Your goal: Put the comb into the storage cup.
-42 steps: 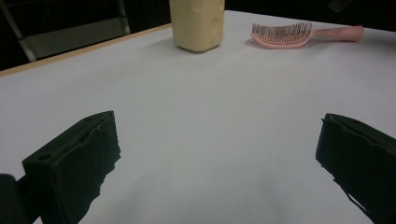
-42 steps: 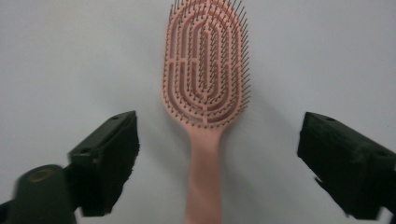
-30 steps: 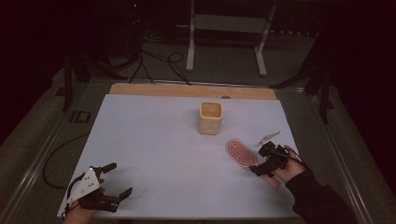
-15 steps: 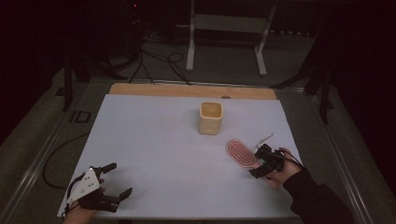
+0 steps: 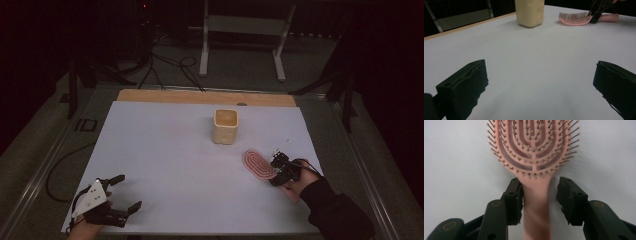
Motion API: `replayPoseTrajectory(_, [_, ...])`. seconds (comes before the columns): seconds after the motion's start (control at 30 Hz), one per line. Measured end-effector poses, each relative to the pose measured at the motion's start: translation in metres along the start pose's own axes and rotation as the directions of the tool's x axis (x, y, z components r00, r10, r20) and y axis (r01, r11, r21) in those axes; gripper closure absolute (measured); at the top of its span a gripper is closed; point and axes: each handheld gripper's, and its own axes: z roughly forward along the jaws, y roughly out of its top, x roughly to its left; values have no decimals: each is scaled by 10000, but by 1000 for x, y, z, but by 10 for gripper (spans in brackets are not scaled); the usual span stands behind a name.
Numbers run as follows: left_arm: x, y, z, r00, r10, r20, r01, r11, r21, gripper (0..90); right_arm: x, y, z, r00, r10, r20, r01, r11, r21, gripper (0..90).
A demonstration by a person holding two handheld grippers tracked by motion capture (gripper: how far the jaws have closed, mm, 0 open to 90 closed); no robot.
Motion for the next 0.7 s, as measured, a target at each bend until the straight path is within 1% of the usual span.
replayPoseTrajectory(0.13, [0, 0, 0, 10000, -13, 7, 13, 10000, 26, 0, 1, 2, 0, 9999, 51, -131, -48, 9998, 167, 603])
replayPoseTrajectory(0.17, [0, 0, 0, 10000, 2, 7, -2, 10000, 19, 0, 1, 3, 0, 9998, 51, -202, -47, 9998, 190, 631])
replayPoseTrajectory(0.2, [0, 0, 0, 10000, 5, 2, -5, 10000, -6, 0, 2, 4, 0, 9996, -134, -243, 142, 9994, 323, 665])
replayPoseTrajectory(0.27, [0, 0, 0, 10000, 13, 10, -13, 10000, 24, 0, 3, 5, 0, 9996, -144, -228, 153, 9992, 359, 668])
replayPoseTrajectory(0.33, [0, 0, 0, 10000, -17, 5, 16, 10000, 30, 0, 3, 7, 0, 9996, -205, -217, 216, 9984, 522, 673])
replayPoseTrajectory(0.53, [0, -1, 0, 10000, -15, 27, 15, 10000, 31, 0, 6, 7, 1, 9999, -115, -45, 117, 9984, 559, 684])
replayPoseTrajectory(0.57, [0, 0, 0, 10000, -4, 20, 4, 10000, 19, 0, 6, 7, 1, 9998, -211, 30, 209, 9983, 551, 687])
replayPoseTrajectory(0.6, [0, 0, 0, 10000, -4, 32, 3, 10000, 23, 0, 8, 6, 1, 9998, -181, 61, 178, 9987, 477, 691])
replayPoseTrajectory(0.7, [0, -1, 0, 10000, -51, 20, 50, 10000, 49, 0, 10, 6, 1, 9994, -231, 246, 218, 9985, 509, 697])
